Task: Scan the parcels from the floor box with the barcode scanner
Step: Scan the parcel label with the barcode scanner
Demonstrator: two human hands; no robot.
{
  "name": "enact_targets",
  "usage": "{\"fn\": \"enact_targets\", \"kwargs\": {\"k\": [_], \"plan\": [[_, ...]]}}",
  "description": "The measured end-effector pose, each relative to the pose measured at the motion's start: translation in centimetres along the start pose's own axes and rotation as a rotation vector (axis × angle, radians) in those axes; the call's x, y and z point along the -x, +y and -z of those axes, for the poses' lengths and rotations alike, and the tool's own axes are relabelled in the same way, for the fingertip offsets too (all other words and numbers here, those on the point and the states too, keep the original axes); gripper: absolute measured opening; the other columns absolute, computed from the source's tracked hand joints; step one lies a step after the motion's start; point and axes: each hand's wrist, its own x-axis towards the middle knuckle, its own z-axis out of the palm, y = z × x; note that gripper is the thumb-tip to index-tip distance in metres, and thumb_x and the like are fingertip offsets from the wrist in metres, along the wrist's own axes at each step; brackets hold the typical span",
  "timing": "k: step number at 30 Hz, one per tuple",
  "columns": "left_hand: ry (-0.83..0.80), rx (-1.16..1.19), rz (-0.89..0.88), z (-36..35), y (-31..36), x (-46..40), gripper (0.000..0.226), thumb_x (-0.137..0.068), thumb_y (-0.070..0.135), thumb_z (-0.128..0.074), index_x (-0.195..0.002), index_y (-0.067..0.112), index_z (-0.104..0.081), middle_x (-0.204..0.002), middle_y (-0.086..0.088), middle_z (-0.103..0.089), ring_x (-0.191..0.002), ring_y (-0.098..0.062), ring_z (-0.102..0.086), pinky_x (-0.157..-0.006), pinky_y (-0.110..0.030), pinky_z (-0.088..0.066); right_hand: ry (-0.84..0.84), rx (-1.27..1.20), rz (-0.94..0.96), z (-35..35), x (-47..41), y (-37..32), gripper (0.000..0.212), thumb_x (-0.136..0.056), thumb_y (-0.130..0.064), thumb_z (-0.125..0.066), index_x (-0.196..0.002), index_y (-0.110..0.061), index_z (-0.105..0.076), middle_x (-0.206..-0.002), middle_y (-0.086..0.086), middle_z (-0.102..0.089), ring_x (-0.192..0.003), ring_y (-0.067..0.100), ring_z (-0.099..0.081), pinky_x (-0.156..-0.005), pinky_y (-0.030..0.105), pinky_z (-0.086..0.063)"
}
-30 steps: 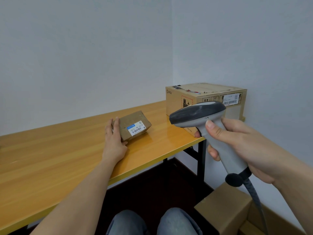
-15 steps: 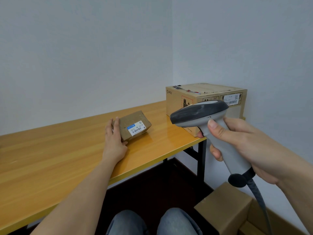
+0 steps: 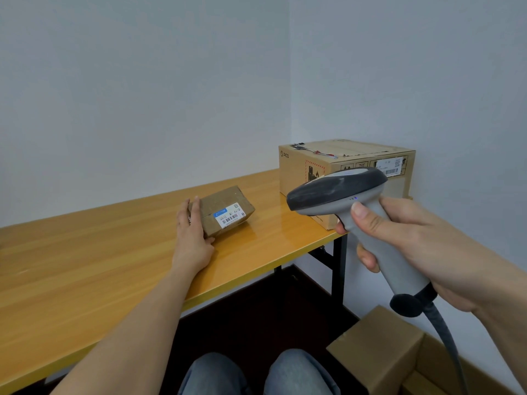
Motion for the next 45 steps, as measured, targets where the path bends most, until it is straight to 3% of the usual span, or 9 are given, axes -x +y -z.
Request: {"fn": "enact_targets", "kwargs": {"k": [16,20,23,27,30,33,35,39,45], "plan": [[0.006,0.038,0.014,0.1,-0.1,0.0,0.102,-0.078,-0.002,-0.069,-0.153,0.026,-0.006,-0.158,0.003,0.0,-0.146,-0.023,-0.011,-0.116,-0.039,-0.022,-0.017,-0.023,-0.039,-0.4,-0.7,0.3,0.037,-0.083,-0.041,-0.053,-0.1,-0.011,-0.065,-0.054,-0.012,-0.06,-0.049,0.006,-0.053,-0.048,0.012,-0.044],[0.03,0.132,0.056,0.3,-0.3,-0.1,0.099,-0.079,0.001,-0.071,-0.153,0.021,-0.008,-0.157,0.001,-0.001,-0.144,-0.024,-0.018,-0.113,-0.035,-0.023,-0.037,-0.012,-0.067,-0.6,-1.8,1.4,0.036,-0.085,-0.038,-0.065,-0.105,-0.008,-0.062,-0.063,0.004,-0.058,-0.057,0.01,-0.055,-0.06,0.025,-0.045],[0.035,0.2,0.097,0.5,-0.4,-0.2,0.1,-0.078,0.002,-0.072,-0.153,0.018,-0.008,-0.156,0.002,-0.001,-0.141,-0.023,-0.024,-0.113,-0.034,-0.026,-0.04,0.043,-0.06,-1.2,-3.2,2.4,0.046,-0.065,-0.019,-0.068,-0.11,-0.011,-0.06,-0.08,0.006,-0.063,-0.07,0.012,-0.059,-0.071,0.03,-0.045],[0.074,0.289,0.114,0.7,0.0,0.0,0.097,-0.08,0.001,-0.071,-0.153,0.014,-0.008,-0.156,-0.003,-0.003,-0.135,-0.017,-0.029,-0.101,-0.013,-0.02,0.017,0.28,-0.018,-2.6,-6.7,4.1,0.078,-0.077,-0.014,-0.071,-0.144,-0.038,-0.037,-0.131,-0.001,-0.042,-0.101,0.02,-0.058,-0.082,0.034,-0.051],[0.143,0.384,0.116,0.8,0.2,0.1,0.095,-0.081,-0.001,-0.071,-0.152,0.01,-0.01,-0.154,-0.008,-0.005,-0.115,-0.004,-0.032,-0.085,0.007,-0.016,0.043,0.47,0.011,-3.6,-10.0,5.4,0.091,-0.085,-0.014,-0.069,-0.154,-0.038,-0.015,-0.13,-0.006,-0.029,-0.092,0.016,-0.056,-0.073,0.029,-0.054],[0.233,0.426,0.115,0.7,-0.1,-0.1,0.095,-0.078,-0.001,-0.073,-0.151,0.006,-0.013,-0.152,-0.012,-0.008,-0.111,-0.004,-0.032,-0.076,0.015,-0.016,0.069,0.645,0.059,-5.3,-13.3,6.4,0.093,-0.084,-0.021,-0.072,-0.155,-0.032,-0.013,-0.136,-0.003,-0.025,-0.091,0.011,-0.048,-0.065,0.016,-0.042],[0.265,0.42,0.126,0.6,-0.1,-0.2,0.096,-0.077,0.003,-0.076,-0.151,0.007,-0.014,-0.152,-0.011,-0.01,-0.114,-0.004,-0.033,-0.083,0.01,-0.018,0.093,0.714,0.081,-6.7,-15.2,7.0,0.091,-0.083,-0.024,-0.074,-0.154,-0.029,-0.018,-0.141,0.0,-0.024,-0.101,0.013,-0.046,-0.079,0.02,-0.041],[0.305,0.38,0.094,0.2,-0.7,-0.5,0.098,-0.075,0.013,-0.079,-0.15,0.009,-0.017,-0.15,-0.01,-0.015,-0.131,-0.024,-0.036,-0.102,-0.02,-0.027,0.093,0.737,0.078,-10.0,-18.8,9.1,0.089,-0.08,-0.021,-0.078,-0.152,-0.026,-0.024,-0.144,0.004,-0.023,-0.121,0.025,-0.049,-0.098,0.033,-0.042],[0.333,0.4,0.082,-0.2,-1.2,-0.9,0.101,-0.073,0.016,-0.081,-0.15,0.011,-0.016,-0.147,-0.008,-0.017,-0.132,-0.027,-0.036,-0.105,-0.03,-0.031,0.141,0.741,0.061,-13.8,-23.0,12.1,0.085,-0.08,-0.018,-0.076,-0.149,-0.028,-0.027,-0.141,0.004,-0.025,-0.115,0.031,-0.056,-0.098,0.041,-0.048]]}}
